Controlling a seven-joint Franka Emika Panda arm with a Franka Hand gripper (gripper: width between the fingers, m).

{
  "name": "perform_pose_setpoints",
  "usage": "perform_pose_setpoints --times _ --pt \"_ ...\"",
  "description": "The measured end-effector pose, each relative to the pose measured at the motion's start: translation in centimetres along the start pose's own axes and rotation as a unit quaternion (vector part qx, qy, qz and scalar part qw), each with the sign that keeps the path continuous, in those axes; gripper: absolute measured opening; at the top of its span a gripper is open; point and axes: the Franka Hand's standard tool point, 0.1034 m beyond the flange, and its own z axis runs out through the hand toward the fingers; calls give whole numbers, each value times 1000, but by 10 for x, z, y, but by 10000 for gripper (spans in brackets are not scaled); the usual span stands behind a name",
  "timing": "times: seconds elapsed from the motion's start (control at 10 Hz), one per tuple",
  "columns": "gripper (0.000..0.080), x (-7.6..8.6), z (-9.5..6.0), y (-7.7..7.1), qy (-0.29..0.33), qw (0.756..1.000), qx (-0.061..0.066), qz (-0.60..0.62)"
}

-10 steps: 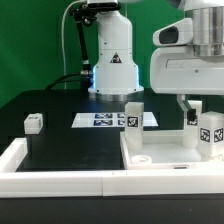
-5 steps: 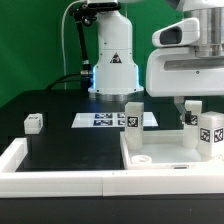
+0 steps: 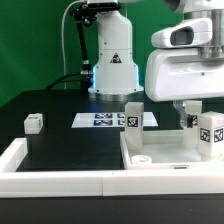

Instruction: Assemble square table

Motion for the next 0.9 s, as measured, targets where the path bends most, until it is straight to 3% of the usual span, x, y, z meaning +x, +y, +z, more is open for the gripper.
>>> perform_pose_setpoints --times 0.5,0.7,0.9 --pt "641 0 0 3 -1 997 -7 -81" --pt "316 0 0 4 -1 997 -7 -81" --pt "293 0 0 4 -1 998 -7 -62"
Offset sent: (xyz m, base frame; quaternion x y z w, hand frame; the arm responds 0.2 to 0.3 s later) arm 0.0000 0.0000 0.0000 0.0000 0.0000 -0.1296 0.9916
